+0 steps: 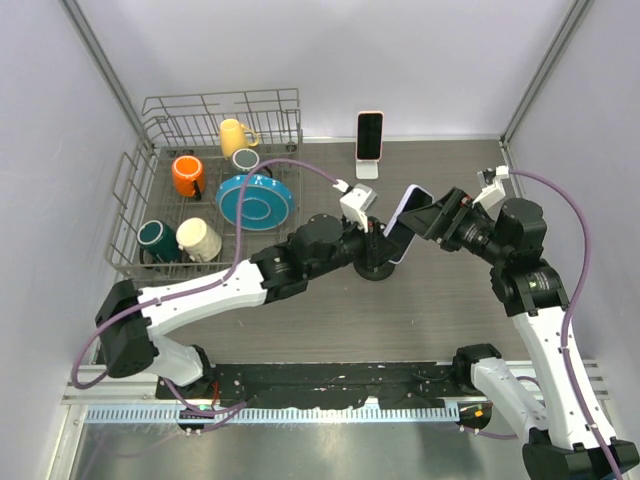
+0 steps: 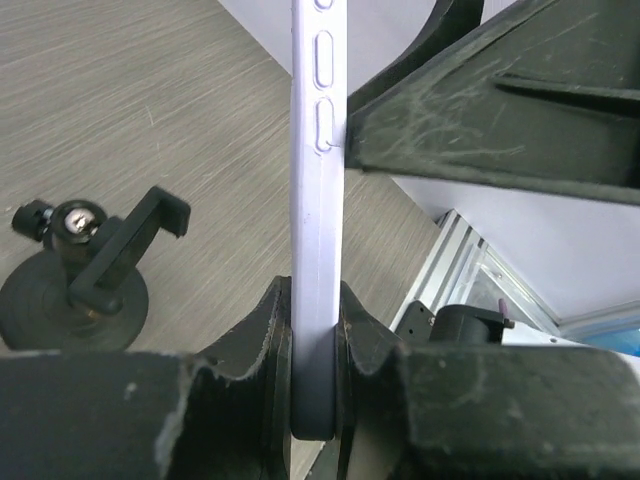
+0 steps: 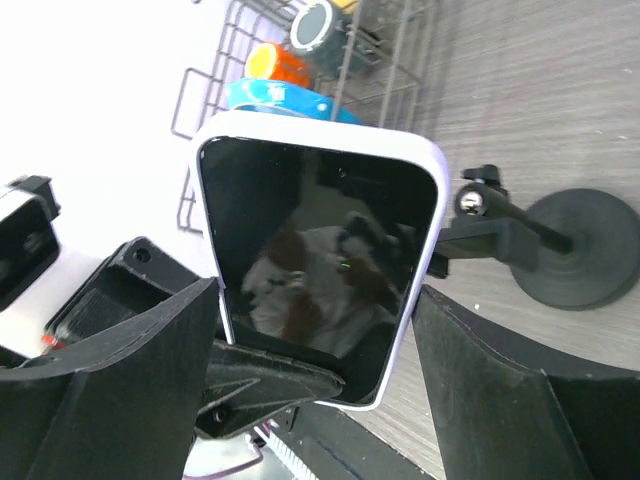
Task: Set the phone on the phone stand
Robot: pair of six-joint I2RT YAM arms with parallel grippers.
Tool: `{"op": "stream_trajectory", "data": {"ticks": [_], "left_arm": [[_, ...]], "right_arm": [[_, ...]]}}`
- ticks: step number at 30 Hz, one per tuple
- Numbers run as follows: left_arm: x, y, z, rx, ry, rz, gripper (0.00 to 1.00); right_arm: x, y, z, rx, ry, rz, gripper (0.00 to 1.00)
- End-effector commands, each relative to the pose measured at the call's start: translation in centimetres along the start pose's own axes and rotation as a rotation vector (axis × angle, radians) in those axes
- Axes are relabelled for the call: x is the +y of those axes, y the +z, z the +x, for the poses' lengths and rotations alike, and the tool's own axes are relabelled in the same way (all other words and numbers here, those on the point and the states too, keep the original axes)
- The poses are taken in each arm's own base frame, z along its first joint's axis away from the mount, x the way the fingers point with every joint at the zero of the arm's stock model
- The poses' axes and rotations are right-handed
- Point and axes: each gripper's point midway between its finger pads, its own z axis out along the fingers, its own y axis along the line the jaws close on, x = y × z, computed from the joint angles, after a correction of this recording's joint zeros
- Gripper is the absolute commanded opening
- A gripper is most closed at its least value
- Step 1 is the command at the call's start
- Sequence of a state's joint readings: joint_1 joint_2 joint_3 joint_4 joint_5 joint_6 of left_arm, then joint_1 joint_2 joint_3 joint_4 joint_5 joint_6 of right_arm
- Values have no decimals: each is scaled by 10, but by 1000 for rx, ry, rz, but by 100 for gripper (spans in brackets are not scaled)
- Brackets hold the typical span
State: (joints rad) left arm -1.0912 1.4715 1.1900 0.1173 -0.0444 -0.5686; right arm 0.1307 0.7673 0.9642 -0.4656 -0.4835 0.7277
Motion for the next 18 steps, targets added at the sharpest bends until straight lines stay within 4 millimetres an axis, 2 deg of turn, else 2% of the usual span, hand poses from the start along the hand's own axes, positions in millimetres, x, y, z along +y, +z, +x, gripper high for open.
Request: {"op": "stream_trajectory", "data": {"ticks": [1,2,6,8,11,13,16,18], "left_arm": [[-23,-43,-59,-185,-49,72,0],[-26,-47,-59,-185,-59,88,0],[-29,-65,-53,-171,-71,118,0],[-36,-77,-58,-185,-72,152,0],[-52,-92,-54,-150,-71,243,0],[-64,-101,-49,-119,-75,315,0],[-78,-115,-48,-106,-76,396,0],[-83,-122,-48,-101,-72,423,0]], "right_arm": [[38,-8,-15,-71,-89,-191,81],[50,-10,-13,-55,-96,-261,81],[62,-16,-5,-33,-145,-358,81],[66,-20,-4,-39,-168,-372,90],[77,-25,6,10,-215,-465,93],[82,-30,15,54,-223,-517,92],[91,-36,17,49,-271,-588,91],[97,-41,17,45,-299,-623,84]]}}
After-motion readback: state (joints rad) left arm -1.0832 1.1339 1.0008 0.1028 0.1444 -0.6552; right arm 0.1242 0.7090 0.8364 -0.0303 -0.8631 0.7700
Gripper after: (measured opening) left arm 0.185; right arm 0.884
